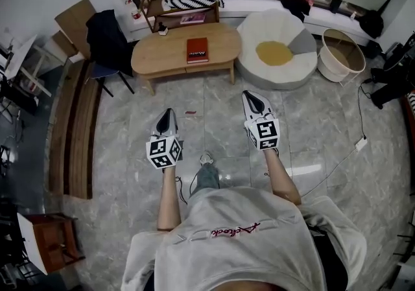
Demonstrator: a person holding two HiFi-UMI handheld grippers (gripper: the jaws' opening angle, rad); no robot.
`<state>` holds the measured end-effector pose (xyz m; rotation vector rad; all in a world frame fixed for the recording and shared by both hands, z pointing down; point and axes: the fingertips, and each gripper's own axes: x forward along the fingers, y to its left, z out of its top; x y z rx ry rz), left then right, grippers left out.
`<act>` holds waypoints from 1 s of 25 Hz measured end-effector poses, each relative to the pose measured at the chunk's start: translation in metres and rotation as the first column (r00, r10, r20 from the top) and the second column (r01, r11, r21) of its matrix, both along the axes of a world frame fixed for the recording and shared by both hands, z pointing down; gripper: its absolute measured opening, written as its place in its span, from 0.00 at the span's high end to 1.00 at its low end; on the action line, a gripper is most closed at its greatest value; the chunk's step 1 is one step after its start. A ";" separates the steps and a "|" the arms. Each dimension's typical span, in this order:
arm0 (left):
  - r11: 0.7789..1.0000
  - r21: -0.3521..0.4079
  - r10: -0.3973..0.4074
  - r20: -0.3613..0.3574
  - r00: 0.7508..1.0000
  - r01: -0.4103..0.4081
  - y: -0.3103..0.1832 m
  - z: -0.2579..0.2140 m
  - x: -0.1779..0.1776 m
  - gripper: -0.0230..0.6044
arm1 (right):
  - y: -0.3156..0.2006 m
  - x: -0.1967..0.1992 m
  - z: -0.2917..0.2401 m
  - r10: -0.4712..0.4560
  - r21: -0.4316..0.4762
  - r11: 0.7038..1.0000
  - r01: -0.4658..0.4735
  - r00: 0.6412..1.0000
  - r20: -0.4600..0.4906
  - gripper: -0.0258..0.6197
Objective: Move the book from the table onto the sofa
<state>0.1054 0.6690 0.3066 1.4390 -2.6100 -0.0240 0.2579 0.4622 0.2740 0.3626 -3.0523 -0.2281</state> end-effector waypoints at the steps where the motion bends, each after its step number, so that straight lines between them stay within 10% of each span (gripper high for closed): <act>1: 1.000 0.002 0.002 0.000 1.000 -0.002 -0.006 -0.001 -0.009 0.95 | -0.005 -0.009 -0.001 0.002 0.001 1.000 -0.002 1.000 -0.001 0.95; 25: 0.998 0.021 0.052 -0.001 0.999 -0.052 -0.090 -0.019 -0.199 0.95 | -0.080 -0.190 -0.017 0.060 -0.006 0.998 -0.060 0.998 0.002 0.95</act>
